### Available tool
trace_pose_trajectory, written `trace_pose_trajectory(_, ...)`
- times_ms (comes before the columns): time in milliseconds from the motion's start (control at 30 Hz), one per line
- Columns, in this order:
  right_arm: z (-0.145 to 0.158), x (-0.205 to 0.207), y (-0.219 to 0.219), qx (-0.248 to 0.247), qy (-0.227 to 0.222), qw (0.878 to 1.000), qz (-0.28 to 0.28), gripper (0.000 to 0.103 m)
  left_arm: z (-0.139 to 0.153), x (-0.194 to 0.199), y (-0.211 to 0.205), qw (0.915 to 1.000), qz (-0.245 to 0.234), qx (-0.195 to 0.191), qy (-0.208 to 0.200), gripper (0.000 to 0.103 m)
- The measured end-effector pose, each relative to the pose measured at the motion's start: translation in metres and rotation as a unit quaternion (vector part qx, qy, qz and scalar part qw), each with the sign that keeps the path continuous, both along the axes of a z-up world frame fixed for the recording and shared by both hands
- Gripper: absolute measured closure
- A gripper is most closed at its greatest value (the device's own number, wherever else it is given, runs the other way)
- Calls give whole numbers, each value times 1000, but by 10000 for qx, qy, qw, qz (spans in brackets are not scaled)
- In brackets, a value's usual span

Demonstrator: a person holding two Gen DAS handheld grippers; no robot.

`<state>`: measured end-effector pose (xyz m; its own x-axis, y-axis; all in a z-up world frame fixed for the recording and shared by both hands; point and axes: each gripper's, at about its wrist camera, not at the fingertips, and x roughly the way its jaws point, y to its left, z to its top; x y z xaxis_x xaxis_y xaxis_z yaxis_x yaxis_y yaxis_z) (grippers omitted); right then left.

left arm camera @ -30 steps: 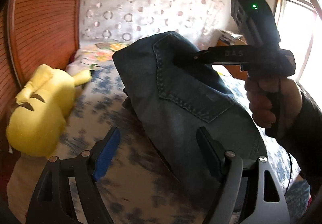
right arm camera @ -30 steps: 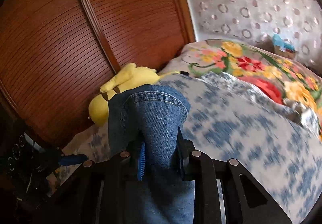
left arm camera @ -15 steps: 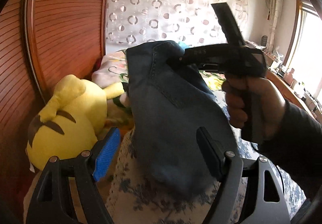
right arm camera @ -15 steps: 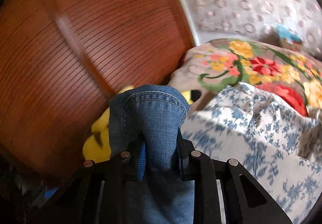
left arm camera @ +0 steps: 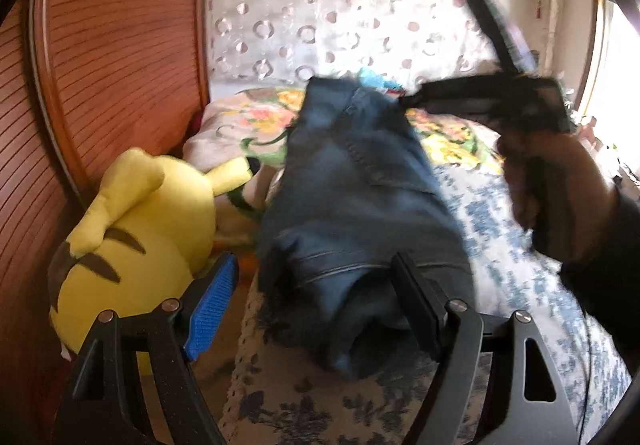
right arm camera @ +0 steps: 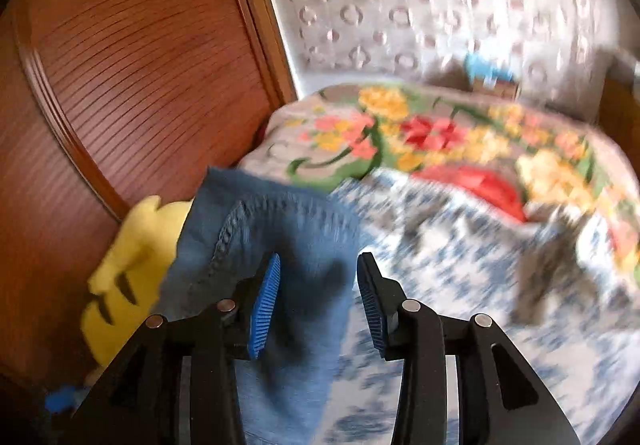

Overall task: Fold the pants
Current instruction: 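Carry the folded jeans with the right gripper toward the yellow plush toy, then lower the jeans onto the bedspread beside the yellow toy and open the right gripper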

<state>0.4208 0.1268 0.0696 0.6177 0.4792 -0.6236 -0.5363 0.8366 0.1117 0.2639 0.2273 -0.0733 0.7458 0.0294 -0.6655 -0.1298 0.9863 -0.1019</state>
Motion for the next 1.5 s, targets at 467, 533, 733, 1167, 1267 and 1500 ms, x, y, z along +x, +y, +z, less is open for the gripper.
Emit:
trace_pose_trajectory(467,-25,29,21,-676,59,9977,51,74,-14,-10,11,9986,300,-358,252,24)
trace_pose_trajectory(533,-18,18,16,-580,28,9982,132,74,-2,-18,6,9991,312,-250,132,24)
trace_pose_trajectory(733,5,-35,-24,-282,-173,9984,455,74,31,-43,-13,9996,202,-36,-183,24)
trace_pose_trajectory(1167,28,-143,-138,97,-781,9955,525,74,77,-93,-82,9972,-330,232,-636,24)
trace_pose_trajectory(1267,25,-163,-168,154,-851,9953,423,74,85,-104,-99,9958,-471,278,-736,24)
trace_pose_trajectory(1500,23,-214,-217,193,-1059,9941,102,73,100,-131,-136,9921,-805,340,-903,24)
